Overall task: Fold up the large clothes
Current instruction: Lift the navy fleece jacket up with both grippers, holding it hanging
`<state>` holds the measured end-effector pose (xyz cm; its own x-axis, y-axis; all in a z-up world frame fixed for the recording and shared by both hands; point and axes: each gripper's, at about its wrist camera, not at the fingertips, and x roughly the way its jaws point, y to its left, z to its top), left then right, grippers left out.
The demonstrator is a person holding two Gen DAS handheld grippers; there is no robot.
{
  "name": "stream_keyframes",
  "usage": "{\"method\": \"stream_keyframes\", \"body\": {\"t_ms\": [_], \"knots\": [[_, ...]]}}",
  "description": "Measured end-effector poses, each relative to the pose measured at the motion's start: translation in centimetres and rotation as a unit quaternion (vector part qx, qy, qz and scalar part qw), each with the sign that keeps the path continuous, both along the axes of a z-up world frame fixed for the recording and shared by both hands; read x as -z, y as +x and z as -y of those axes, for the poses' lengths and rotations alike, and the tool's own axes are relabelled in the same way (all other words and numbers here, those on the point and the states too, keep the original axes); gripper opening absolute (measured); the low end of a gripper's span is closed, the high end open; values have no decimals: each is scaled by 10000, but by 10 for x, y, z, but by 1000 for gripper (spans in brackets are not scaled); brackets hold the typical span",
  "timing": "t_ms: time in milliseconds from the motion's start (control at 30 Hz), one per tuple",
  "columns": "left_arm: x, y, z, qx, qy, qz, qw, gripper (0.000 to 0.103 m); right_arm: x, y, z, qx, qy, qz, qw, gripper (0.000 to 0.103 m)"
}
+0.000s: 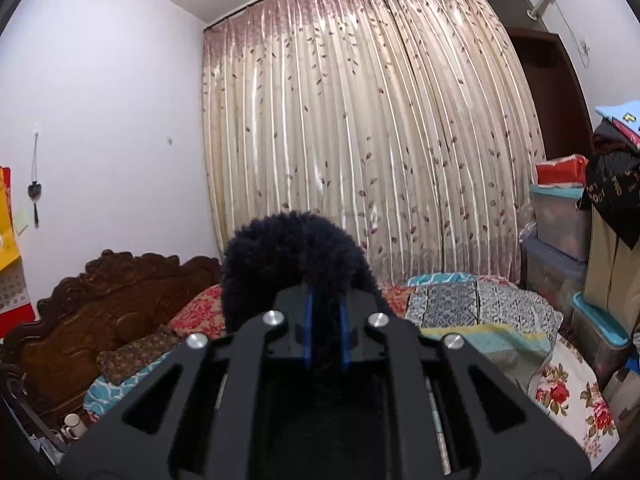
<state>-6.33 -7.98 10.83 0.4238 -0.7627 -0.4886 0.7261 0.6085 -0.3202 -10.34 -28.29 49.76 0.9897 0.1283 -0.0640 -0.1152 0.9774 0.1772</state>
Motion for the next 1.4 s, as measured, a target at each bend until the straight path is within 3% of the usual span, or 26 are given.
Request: {"method": "stream_keyframes", "body": {"t_ms": [167, 333, 467, 567, 600, 667, 767, 967, 1133, 1267, 1367, 1400], "knots": [[-5, -7, -1, -377, 383, 1046, 9931, 17, -17, 1, -25, -130, -60, 88, 9999, 10], [1, 19, -2, -530, 479, 1360, 9881, 17, -32, 0, -44, -285, -14, 58, 9996, 10], [10, 48, 6, -378, 365, 1254, 9907, 17, -42, -7, -55, -333, -30, 20, 9994, 10], [17, 76, 28, -182, 158, 739, 9970, 17, -45, -11, -58, -288, -21, 1, 9996, 10], [16, 79, 34, -97, 51, 777, 9969, 17, -47, -11, -58, -274, -10, -4, 9996, 10], [13, 78, 32, -363, -444, 1259, 9904, 17, -54, -15, -60, -200, -46, 15, 9998, 10], [4, 79, 27, -500, -856, 1217, 9876, 17, -68, -21, -63, -179, -88, 141, 9997, 10], [-24, 57, 6, -557, -1112, 1753, 9766, 17, -110, -38, -81, -325, -78, 581, 9978, 10], [-68, 39, -51, -987, -931, 2433, 9604, 17, -135, -42, -57, -479, 633, 866, 9931, 10], [-107, 47, -98, -1679, -472, 2777, 9447, 17, -114, -34, -8, -431, 1404, 808, 9858, 10], [-123, 63, -120, -2024, -178, 2663, 9422, 17, -67, -20, 37, -97, 1869, 517, 9810, 10], [-120, 68, -118, -2094, -20, 2624, 9420, 17, -31, -9, 63, 179, 2035, 275, 9785, 10]]}}
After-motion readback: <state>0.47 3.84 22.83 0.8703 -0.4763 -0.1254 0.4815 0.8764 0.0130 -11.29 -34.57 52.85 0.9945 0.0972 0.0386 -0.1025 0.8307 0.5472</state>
